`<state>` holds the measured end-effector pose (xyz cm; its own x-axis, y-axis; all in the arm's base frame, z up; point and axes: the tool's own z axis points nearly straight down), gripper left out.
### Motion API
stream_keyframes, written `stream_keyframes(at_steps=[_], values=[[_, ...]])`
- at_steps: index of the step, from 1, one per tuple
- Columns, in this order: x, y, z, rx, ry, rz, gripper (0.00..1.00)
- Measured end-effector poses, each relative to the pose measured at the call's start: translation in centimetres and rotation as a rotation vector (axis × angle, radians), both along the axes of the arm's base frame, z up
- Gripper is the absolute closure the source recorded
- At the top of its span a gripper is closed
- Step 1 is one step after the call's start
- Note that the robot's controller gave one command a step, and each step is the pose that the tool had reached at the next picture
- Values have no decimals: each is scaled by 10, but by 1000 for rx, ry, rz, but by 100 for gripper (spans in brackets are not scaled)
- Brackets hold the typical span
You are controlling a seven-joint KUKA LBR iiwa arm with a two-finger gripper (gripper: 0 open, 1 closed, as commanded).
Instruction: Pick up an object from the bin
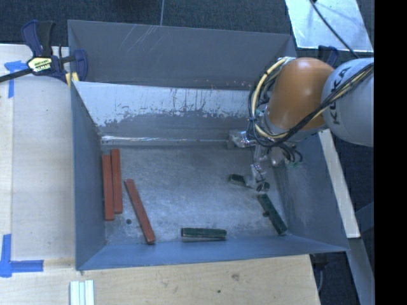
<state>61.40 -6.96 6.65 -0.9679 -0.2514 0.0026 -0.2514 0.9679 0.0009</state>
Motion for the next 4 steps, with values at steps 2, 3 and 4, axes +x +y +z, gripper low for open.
stream_keyframes(at_steps=[2, 3, 4], values=[[-104, 9, 79, -1, -11, 13, 0], [-72, -15, 10, 1, -5, 317, 0], [-71, -15, 12, 0, -7, 314, 100]])
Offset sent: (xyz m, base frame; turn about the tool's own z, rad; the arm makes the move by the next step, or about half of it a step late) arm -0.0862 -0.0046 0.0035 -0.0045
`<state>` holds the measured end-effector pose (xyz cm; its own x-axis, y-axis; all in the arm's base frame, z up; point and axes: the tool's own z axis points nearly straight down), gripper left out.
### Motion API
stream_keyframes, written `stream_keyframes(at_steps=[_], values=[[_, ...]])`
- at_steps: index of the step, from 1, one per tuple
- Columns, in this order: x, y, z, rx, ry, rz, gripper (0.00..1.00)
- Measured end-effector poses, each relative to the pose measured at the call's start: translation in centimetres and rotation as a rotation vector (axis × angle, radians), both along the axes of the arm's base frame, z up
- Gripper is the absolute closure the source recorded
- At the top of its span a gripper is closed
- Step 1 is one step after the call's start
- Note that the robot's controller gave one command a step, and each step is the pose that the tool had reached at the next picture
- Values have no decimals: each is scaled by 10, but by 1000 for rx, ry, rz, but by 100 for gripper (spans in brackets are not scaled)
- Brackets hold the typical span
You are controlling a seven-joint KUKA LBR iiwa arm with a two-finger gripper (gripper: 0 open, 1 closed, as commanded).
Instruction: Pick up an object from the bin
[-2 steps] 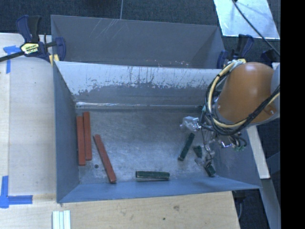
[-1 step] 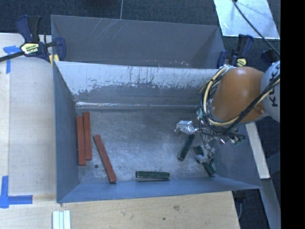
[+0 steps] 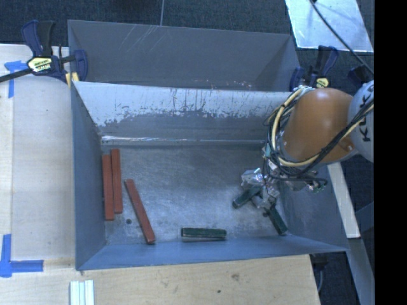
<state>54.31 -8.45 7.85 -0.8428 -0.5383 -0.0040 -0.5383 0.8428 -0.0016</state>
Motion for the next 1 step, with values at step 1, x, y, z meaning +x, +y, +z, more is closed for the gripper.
stream_keyframes(at_steps=[1], values=[[-12, 0, 141, -1, 0, 50, 100]])
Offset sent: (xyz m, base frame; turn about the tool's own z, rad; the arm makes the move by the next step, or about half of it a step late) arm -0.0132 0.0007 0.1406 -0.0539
